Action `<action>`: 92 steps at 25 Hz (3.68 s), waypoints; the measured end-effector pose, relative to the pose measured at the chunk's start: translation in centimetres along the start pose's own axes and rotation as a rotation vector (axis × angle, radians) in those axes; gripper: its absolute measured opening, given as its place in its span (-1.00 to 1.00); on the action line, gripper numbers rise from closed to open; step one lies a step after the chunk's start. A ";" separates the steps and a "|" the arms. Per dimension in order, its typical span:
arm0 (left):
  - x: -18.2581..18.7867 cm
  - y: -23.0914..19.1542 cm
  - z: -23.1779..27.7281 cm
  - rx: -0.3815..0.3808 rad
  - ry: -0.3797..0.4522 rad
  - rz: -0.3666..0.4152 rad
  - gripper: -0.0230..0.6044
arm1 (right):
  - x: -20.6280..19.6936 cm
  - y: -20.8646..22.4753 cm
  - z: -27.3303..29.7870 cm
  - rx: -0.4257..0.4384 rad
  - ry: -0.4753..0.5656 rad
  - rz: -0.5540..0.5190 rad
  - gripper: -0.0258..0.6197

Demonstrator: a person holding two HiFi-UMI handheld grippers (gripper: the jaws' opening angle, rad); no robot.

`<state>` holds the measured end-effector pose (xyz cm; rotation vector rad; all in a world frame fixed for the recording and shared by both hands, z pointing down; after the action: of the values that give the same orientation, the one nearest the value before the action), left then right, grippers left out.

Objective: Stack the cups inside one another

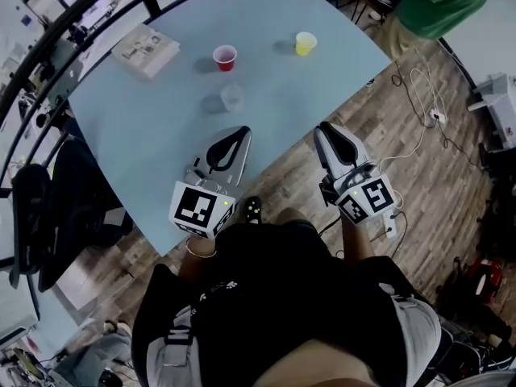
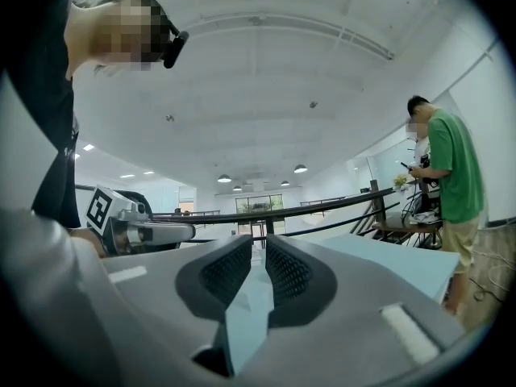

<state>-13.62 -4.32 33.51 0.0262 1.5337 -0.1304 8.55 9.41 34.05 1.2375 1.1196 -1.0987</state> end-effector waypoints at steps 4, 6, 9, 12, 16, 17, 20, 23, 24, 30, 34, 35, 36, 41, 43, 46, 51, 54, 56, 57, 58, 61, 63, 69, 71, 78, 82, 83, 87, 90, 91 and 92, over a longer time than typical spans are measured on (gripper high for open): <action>-0.4 -0.6 -0.1 0.045 -0.017 -0.008 -0.98 | -0.4 1.2 2.0 0.007 -0.009 0.014 -0.75; -0.6 -0.9 -0.1 0.074 -0.024 -0.011 -0.98 | -0.7 2.3 3.1 0.009 -0.012 0.022 -0.74; -0.8 -1.4 0.2 0.135 -0.034 -0.012 -0.98 | -1.0 4.3 5.0 0.019 -0.015 0.019 -0.72; -0.6 -2.2 1.4 0.204 -0.034 -0.008 -0.98 | -0.8 7.0 7.0 0.025 -0.009 0.018 -0.69; -0.4 -2.6 4.0 0.277 -0.020 -0.009 -0.98 | -0.6 11.3 9.2 0.030 -0.021 0.010 -0.66; -0.1 -2.6 4.8 0.292 -0.015 -0.008 -0.98 | -0.4 12.3 9.7 0.038 -0.026 0.006 -0.64; 1.2 -2.4 7.7 0.326 -0.015 0.002 -0.98 | 0.4 15.5 10.9 0.065 -0.039 -0.006 -0.62; 1.8 -2.6 10.3 0.344 -0.023 0.007 -0.98 | 0.5 18.4 12.5 0.076 -0.046 -0.017 -0.60; 1.6 -2.9 10.9 0.352 -0.023 0.007 -0.98 | 0.2 19.1 13.3 0.079 -0.051 -0.021 -0.59; 0.9 -4.8 13.1 0.422 -0.043 0.011 -0.98 | -2.3 22.9 17.8 0.092 -0.107 -0.051 -0.53; 0.7 -5.4 14.3 0.484 -0.047 0.007 -0.98 | -3.8 25.4 20.6 0.106 -0.153 -0.065 -0.43; 0.7 -5.4 14.4 0.503 -0.050 0.006 -0.98 | -4.2 25.8 21.3 0.113 -0.164 -0.066 -0.40; 0.6 -5.4 14.6 0.522 -0.052 0.005 -0.98 | -4.6 26.1 22.0 0.122 -0.176 -0.068 -0.37; 0.5 -5.3 14.9 0.614 -0.058 0.000 -0.98 | -6.4 27.5 25.0 0.171 -0.235 -0.109 -0.28; 0.6 -5.1 15.1 0.651 -0.059 -0.010 -0.98 | -7.0 28.0 26.1 0.188 -0.254 -0.134 -0.23; 0.5 -4.8 15.3 0.696 -0.064 -0.019 -0.98 | -7.9 28.6 27.5 0.205 -0.289 -0.161 -0.13; 0.4 -4.0 15.1 0.760 -0.081 -0.022 -0.98 | -9.6 29.6 29.5 0.222 -0.346 -0.192 -0.03; 0.3 -3.4 14.8 0.796 -0.088 -0.022 -0.98 | -10.6 30.0 30.8 0.232 -0.384 -0.219 0.07; 0.3 -3.0 14.6 0.815 -0.094 -0.020 -0.98 | -11.2 30.1 31.4 0.232 -0.401 -0.230 0.15; 0.3 -2.9 14.5 0.823 -0.097 -0.021 -0.98 | -11.5 30.2 31.7 0.232 -0.408 -0.234 0.16; 0.2 -2.8 14.5 0.830 -0.099 -0.024 -0.98 | -11.8 30.2 32.0 0.231 -0.417 -0.237 0.19; -0.2 -2.5 14.5 0.847 -0.108 -0.037 -0.98 | -12.9 30.6 32.9 0.234 -0.458 -0.234 0.29; -0.4 -2.2 14.6 0.855 -0.113 -0.041 -0.98 | -13.5 30.9 33.3 0.231 -0.472 -0.231 0.32; -0.5 -2.0 14.1 0.894 -0.114 -0.045 -0.98 | -14.2 31.2 34.3 0.241 -0.487 -0.249 0.28; -0.5 -1.9 13.9 0.903 -0.113 -0.045 -0.98 | -14.2 31.1 34.3 0.246 -0.487 -0.254 0.20; -0.7 -1.7 13.2 0.914 -0.103 -0.051 -0.98 | -14.1 30.9 34.0 0.239 -0.482 -0.279 0.20; -0.7 -1.6 12.5 0.924 -0.095 -0.050 -0.98 | -13.7 30.4 33.7 0.245 -0.488 -0.277 0.20; -0.8 -1.6 12.3 0.926 -0.093 -0.049 -0.98 | -13.6 30.1 33.6 0.251 -0.488 -0.278 0.20; -1.1 -1.4 11.6 0.936 -0.085 -0.056 -0.98 | -12.9 28.2 33.4 0.304 -0.472 -0.279 0.20; -1.2 -1.2 11.1 0.943 -0.082 -0.058 -0.98 | -12.3 26.4 33.2 0.355 -0.450 -0.274 0.20; -1.2 -1.1 11.0 0.947 -0.080 -0.059 -0.98 | -12.0 25.8 33.2 0.373 -0.444 -0.270 0.20; -1.2 -1.0 10.8 0.953 -0.077 -0.061 -0.98 | -11.8 25.1 33.2 0.391 -0.438 -0.266 0.20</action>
<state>-3.02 -6.34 35.21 0.7184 1.2735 -0.8877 32.88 -22.87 49.41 1.0784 0.7647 -1.7576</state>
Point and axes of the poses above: the fingertips, and each gripper's own axes: z forward along the fingers, y to its right, x out of its top, the point moved 10 cm from there along -z, backward along the fingers, and after that the axes turned 9 degrees about -x, right-handed, at the moved point
